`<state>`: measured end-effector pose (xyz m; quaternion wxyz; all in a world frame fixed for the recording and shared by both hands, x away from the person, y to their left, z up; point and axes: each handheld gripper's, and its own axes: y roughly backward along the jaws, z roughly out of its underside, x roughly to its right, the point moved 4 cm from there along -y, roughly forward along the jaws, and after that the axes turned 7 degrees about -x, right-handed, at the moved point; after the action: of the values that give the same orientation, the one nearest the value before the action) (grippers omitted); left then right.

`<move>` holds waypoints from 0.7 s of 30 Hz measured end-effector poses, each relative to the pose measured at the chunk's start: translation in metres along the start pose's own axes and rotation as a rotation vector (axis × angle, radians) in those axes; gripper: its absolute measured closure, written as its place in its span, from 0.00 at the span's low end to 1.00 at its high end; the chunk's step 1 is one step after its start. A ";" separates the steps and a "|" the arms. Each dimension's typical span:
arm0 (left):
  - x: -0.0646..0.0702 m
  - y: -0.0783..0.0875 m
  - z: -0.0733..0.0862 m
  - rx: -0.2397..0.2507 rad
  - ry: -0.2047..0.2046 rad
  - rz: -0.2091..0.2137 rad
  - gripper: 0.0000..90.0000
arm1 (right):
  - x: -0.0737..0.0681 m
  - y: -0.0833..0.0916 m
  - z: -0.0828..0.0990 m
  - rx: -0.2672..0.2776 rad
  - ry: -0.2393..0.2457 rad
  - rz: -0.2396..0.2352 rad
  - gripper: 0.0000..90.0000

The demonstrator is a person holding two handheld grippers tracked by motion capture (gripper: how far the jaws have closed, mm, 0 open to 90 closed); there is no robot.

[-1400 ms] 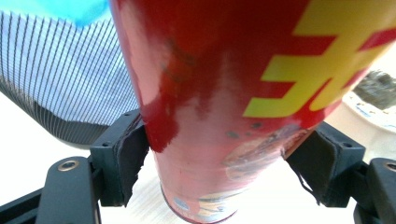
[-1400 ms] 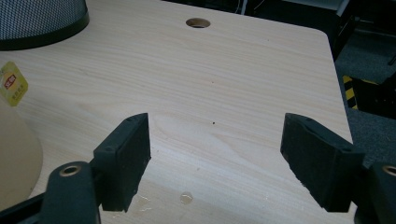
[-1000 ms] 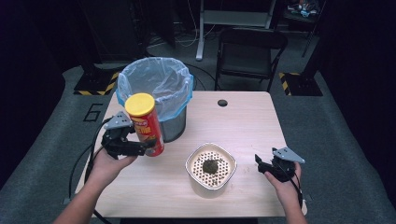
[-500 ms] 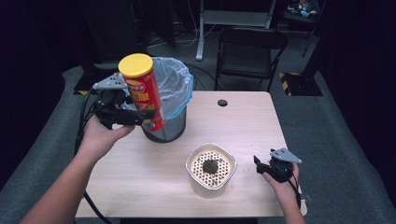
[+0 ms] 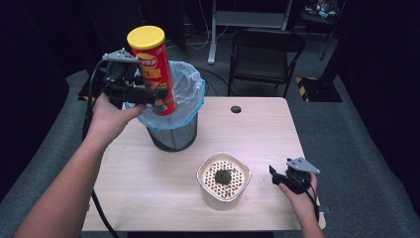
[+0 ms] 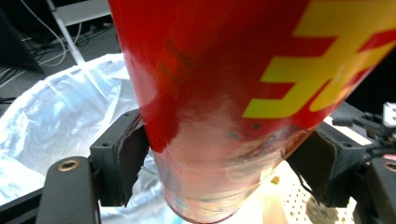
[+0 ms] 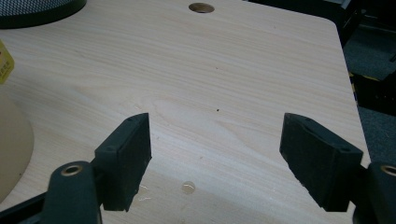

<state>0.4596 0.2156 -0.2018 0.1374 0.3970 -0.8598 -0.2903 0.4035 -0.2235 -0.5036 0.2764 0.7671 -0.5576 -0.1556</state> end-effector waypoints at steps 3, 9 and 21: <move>-0.005 -0.006 -0.007 0.003 0.011 -0.016 0.26 | 0.001 0.000 0.001 -0.005 0.000 -0.001 0.27; -0.022 -0.025 -0.012 -0.019 0.052 -0.076 0.26 | 0.002 0.000 0.002 -0.004 -0.005 0.002 0.27; -0.057 -0.061 0.000 -0.044 0.141 -0.135 0.26 | -0.002 -0.004 0.003 -0.018 0.016 -0.011 0.27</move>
<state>0.5329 0.2280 -0.2393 0.1862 0.4705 -0.8127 -0.2890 0.4046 -0.2217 -0.5088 0.2869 0.7688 -0.5498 -0.1562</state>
